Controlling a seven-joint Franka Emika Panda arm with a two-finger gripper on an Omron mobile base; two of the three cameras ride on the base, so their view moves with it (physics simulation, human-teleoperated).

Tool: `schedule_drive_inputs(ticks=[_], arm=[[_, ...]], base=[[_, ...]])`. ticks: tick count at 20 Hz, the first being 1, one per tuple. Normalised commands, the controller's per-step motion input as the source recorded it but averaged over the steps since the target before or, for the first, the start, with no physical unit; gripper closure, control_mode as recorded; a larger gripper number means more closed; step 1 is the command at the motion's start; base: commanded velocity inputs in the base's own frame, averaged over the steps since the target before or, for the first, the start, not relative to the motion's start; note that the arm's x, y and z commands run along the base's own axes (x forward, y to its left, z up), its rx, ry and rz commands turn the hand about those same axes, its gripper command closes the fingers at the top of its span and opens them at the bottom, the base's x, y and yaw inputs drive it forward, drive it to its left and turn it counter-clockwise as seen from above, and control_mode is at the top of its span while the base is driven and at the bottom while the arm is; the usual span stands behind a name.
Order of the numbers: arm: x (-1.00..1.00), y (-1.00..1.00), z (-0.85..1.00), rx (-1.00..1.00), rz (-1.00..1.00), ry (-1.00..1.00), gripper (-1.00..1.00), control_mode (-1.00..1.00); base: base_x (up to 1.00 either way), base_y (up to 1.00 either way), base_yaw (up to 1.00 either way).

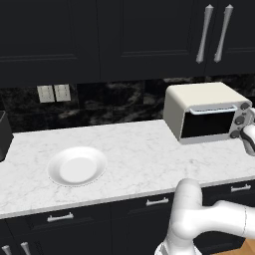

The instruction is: Pick up the kebab skewer and baguette bread, and place them inside the toaster oven. Close the toaster oven door and start by setting the timer.

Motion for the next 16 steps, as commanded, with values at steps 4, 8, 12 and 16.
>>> schedule_drive_inputs(ticks=[4,8,12,16], arm=[[0.00,0.00,-0.05,-0.01,0.00,0.00,-1.00,-1.00],[0.00,0.00,-0.01,0.00,0.00,0.00,-1.00,-1.00],[0.00,0.00,0.00,0.00,0.00,0.00,-1.00,-1.00],[0.00,0.00,0.00,0.00,0.00,0.00,-1.00,-1.00]], base=[[0.00,0.00,0.00],[0.00,0.00,0.00],[0.00,0.00,0.00],[0.00,0.00,0.00]])
